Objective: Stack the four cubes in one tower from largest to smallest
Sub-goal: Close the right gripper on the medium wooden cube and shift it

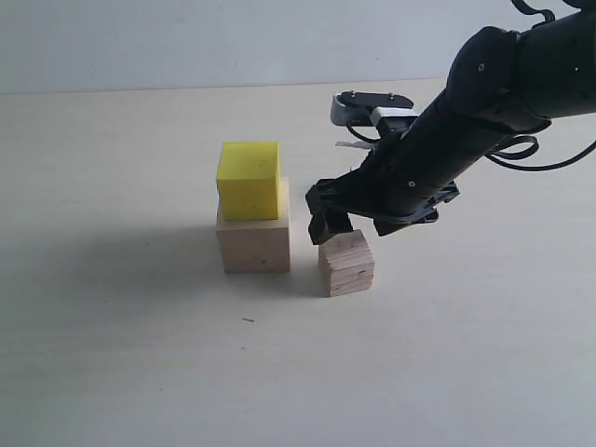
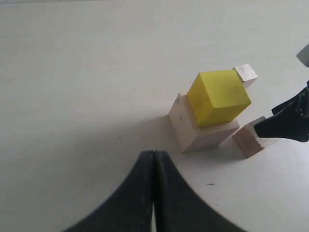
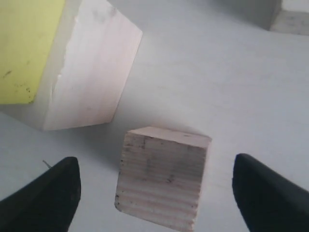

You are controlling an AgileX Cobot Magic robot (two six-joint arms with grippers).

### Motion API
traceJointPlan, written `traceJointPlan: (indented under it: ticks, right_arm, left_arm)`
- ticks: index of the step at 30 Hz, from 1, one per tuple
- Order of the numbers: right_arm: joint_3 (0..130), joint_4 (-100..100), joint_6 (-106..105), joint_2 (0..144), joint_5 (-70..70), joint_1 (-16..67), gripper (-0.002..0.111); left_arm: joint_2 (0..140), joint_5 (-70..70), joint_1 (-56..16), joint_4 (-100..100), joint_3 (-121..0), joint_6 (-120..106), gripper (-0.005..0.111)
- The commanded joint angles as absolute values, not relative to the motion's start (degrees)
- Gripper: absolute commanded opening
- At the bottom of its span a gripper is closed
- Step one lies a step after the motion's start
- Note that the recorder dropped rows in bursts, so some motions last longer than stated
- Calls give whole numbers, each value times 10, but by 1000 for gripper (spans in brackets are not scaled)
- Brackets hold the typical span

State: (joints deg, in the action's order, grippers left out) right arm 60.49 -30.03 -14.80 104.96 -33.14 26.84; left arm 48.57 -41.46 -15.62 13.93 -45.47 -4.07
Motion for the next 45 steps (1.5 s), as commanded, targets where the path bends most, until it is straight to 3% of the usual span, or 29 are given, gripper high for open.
traceJointPlan:
  ticks: [1,27,29,34,45]
  right_arm:
    - [604,-297,-154,1048,-324,267,81]
    - [604,-299,-154,1099,-325,267,79]
    - [604,-298,-154,1099,-328,267,73]
    - [604,-298,-154,1099,-345,267,41]
    - [604,-221,-125,1099,-366,267,5]
  left_arm:
    - [487,-406,-159,143,-453,-42,0]
    - [487,-406,-159,143,-453,-42,0]
    - [487,-406,-159,143,-453,-42,0]
    - [487,-406,-159,143,-453,-42,0]
    - [487,-408,-159,143,-453,-42,0]
